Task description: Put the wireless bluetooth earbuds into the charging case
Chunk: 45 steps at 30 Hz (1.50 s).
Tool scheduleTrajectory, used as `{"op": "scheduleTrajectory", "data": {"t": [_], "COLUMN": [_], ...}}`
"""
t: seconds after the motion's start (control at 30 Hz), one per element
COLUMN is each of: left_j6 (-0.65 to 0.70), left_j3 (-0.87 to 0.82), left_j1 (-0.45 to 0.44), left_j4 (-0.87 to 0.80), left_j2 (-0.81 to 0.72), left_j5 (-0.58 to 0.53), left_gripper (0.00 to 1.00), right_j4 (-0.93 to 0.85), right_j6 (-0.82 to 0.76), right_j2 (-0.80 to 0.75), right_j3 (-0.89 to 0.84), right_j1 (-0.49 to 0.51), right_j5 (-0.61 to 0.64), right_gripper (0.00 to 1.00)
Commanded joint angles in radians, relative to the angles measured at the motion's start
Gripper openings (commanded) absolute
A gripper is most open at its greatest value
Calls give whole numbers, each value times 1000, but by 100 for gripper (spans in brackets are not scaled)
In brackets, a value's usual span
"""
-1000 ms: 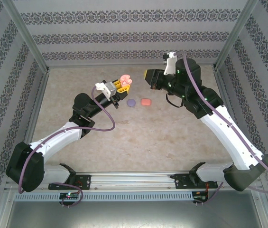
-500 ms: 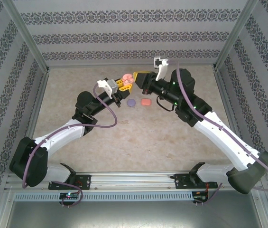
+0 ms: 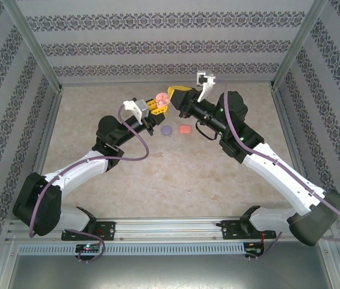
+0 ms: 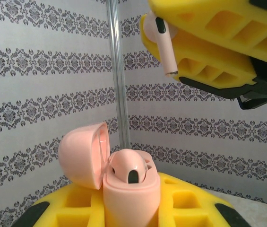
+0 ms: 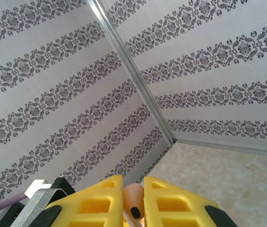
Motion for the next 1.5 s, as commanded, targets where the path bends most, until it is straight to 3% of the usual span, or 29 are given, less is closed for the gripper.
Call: {"op": "scheduleTrajectory", "data": {"t": [0.0, 0.87, 1.27, 1.37, 1.47], "left_j6": [-18, -8, -7, -7, -6], "left_j3": [36, 48, 60, 59, 59], "left_j1": [-15, -18, -20, -20, -21], "left_j4": [75, 73, 64, 61, 57], "left_j2": [1, -10, -9, -8, -8], "left_j5": [24, 18, 18, 19, 18], "left_gripper": [0, 0, 0, 0, 0], "right_j4": [50, 38, -9, -7, -13], "right_j6": [-10, -18, -74, -68, -53], "right_j2": [9, 21, 22, 27, 21], "right_j3": [-19, -102, -115, -106, -94], "right_j1": [9, 8, 10, 9, 3], "right_j5": [11, 3, -73, -56, -15], "right_gripper": [15, 14, 14, 20, 48]}}
